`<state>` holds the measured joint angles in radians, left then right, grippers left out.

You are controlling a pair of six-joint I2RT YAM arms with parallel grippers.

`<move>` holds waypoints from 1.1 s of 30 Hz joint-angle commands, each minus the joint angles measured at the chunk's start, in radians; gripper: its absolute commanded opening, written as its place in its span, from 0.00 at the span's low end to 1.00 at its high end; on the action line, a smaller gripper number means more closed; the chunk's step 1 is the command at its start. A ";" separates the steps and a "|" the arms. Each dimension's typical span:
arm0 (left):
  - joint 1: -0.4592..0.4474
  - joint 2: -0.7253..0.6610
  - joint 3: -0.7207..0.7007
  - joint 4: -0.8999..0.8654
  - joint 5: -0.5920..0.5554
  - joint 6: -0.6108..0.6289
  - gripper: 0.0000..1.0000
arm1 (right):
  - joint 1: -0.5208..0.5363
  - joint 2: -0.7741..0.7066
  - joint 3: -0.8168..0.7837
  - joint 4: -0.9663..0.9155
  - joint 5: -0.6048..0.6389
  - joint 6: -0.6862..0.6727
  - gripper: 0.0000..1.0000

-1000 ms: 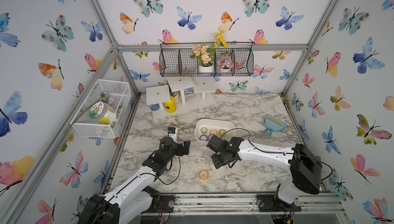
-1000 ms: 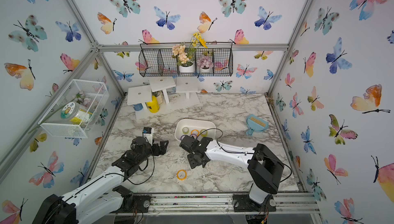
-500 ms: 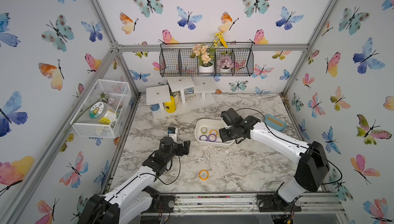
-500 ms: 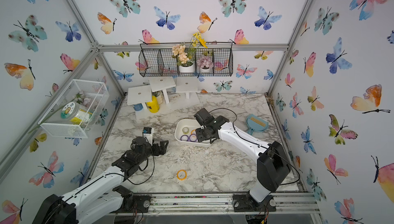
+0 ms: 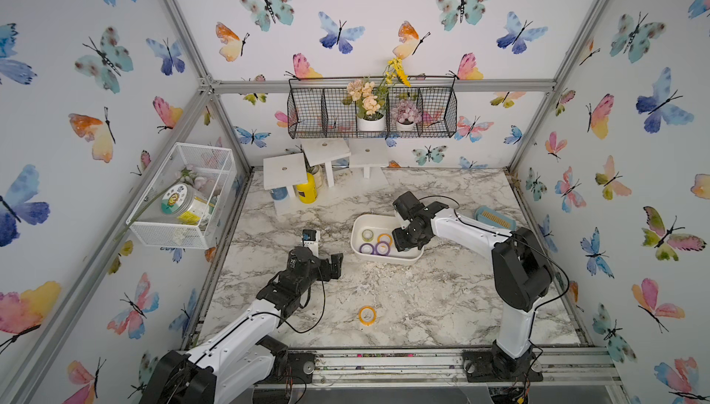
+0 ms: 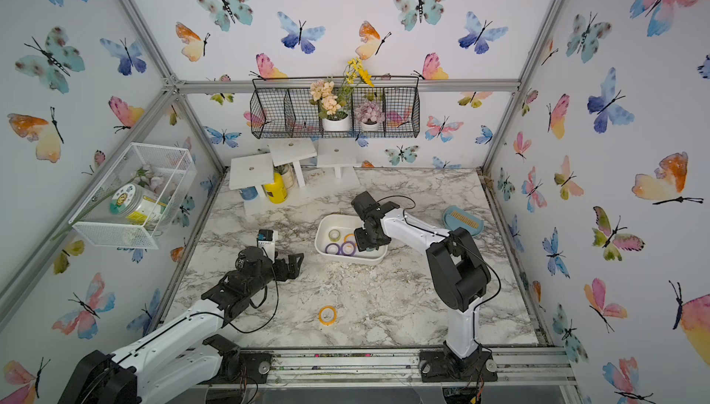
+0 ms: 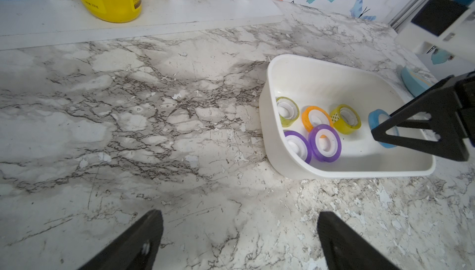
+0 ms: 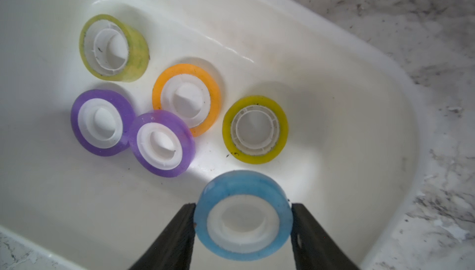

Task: Put the transparent tape into the storage box
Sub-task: Place the tape in the storage box, then pick up the tape at the center of the board.

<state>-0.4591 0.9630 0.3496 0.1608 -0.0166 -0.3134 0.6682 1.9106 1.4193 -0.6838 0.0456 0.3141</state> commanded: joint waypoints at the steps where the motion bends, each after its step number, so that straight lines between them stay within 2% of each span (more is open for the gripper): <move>1: 0.003 -0.012 0.004 0.005 -0.006 0.009 0.99 | -0.002 0.020 0.026 0.012 -0.027 -0.017 0.60; 8: 0.003 -0.036 0.004 0.000 0.030 0.010 0.99 | -0.002 0.050 0.035 0.015 -0.035 -0.020 0.60; 16: -0.018 -0.066 0.059 -0.122 0.170 -0.063 0.99 | -0.002 0.070 0.044 0.012 -0.032 -0.017 0.62; 23: -0.149 -0.110 0.144 -0.290 0.095 -0.124 0.99 | -0.004 0.000 0.019 0.032 -0.015 -0.009 0.80; 25: -0.201 -0.104 0.166 -0.315 0.068 -0.140 0.99 | -0.004 -0.032 0.006 0.037 -0.005 -0.003 0.82; 30: -0.372 -0.041 0.247 -0.416 -0.090 -0.167 0.99 | -0.018 -0.177 -0.090 0.096 0.031 0.012 0.86; 33: -0.427 0.009 0.279 -0.455 -0.109 -0.187 0.99 | -0.027 -0.285 -0.176 0.159 0.076 0.019 0.91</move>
<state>-0.8429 0.9321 0.5957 -0.1993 -0.0372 -0.4675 0.6540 1.7027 1.3018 -0.5854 0.0578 0.3161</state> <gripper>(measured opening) 0.987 0.901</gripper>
